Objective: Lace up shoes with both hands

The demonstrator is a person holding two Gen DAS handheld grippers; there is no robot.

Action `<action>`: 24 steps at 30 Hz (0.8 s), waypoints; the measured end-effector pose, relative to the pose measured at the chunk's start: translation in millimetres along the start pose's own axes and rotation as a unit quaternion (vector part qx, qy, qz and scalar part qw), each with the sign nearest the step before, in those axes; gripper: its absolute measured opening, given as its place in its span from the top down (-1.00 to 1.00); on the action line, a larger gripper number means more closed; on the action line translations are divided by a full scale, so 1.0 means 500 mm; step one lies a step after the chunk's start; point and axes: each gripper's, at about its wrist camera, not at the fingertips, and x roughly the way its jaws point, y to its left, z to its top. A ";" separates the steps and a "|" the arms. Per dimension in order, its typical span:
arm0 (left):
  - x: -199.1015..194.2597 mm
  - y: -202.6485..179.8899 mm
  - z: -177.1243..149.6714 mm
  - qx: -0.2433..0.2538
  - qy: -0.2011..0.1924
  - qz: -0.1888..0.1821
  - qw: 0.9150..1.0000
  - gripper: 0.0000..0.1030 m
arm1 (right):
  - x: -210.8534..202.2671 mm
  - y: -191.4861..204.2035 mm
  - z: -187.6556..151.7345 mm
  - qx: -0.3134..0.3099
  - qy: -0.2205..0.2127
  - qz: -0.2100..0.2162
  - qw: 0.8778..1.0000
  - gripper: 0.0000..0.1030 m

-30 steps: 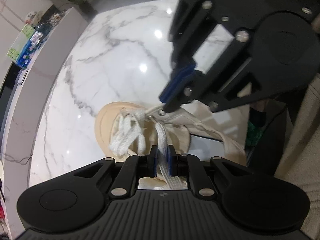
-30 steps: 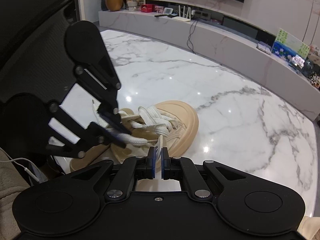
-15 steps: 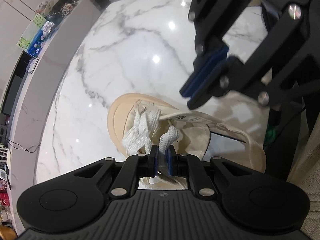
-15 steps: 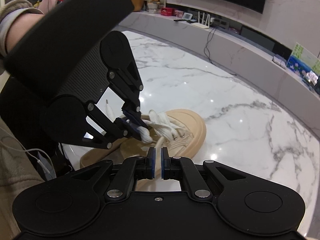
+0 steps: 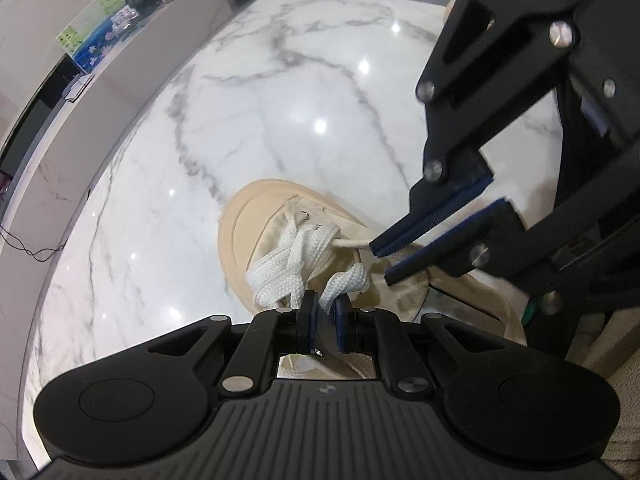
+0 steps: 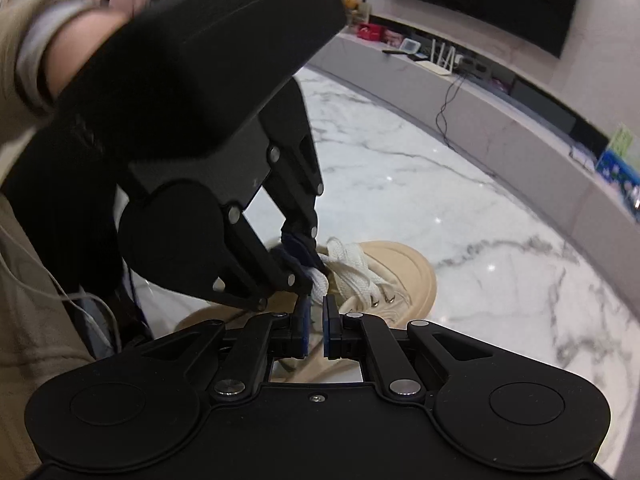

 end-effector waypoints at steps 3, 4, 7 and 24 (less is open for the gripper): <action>-0.007 -0.001 -0.004 0.000 -0.005 -0.001 1.000 0.82 | 0.012 0.014 0.003 -0.033 0.000 -0.015 0.999 0.91; -0.008 -0.001 -0.004 0.000 -0.006 -0.001 1.000 0.82 | 0.018 0.021 0.004 -0.049 0.003 -0.021 0.999 0.91; -0.012 -0.001 -0.008 -0.002 -0.011 -0.002 1.000 0.82 | 0.038 0.042 0.006 -0.097 0.012 -0.043 0.994 0.92; -0.044 -0.042 -0.011 0.064 -0.059 0.031 0.996 0.62 | 0.052 0.038 -0.010 -0.097 0.044 -0.060 0.993 0.98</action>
